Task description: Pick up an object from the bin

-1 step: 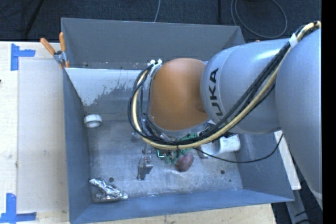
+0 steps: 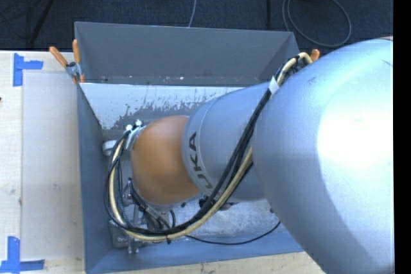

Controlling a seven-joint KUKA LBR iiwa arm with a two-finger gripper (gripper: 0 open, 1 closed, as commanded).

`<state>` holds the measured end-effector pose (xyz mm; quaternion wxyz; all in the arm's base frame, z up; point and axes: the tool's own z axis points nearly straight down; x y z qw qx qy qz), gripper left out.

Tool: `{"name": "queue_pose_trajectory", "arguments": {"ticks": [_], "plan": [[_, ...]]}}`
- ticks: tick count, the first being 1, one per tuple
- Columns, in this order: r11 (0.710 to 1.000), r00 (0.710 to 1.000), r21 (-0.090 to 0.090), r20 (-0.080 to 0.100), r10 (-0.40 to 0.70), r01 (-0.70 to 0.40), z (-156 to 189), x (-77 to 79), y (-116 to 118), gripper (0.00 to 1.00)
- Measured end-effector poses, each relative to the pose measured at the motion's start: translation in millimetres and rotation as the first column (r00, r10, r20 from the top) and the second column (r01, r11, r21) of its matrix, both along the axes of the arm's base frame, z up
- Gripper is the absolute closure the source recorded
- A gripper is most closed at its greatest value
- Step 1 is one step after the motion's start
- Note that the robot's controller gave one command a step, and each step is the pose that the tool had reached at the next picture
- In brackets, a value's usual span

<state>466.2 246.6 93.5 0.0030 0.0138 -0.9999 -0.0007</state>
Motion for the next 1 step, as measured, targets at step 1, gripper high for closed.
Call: {"name": "queue_pose_trajectory", "arguments": {"ticks": [1], "plan": [[0.993, 0.993, 0.000, 0.015, 0.116, -0.116, -16.9, 10.3, -5.5, 0.00]]}}
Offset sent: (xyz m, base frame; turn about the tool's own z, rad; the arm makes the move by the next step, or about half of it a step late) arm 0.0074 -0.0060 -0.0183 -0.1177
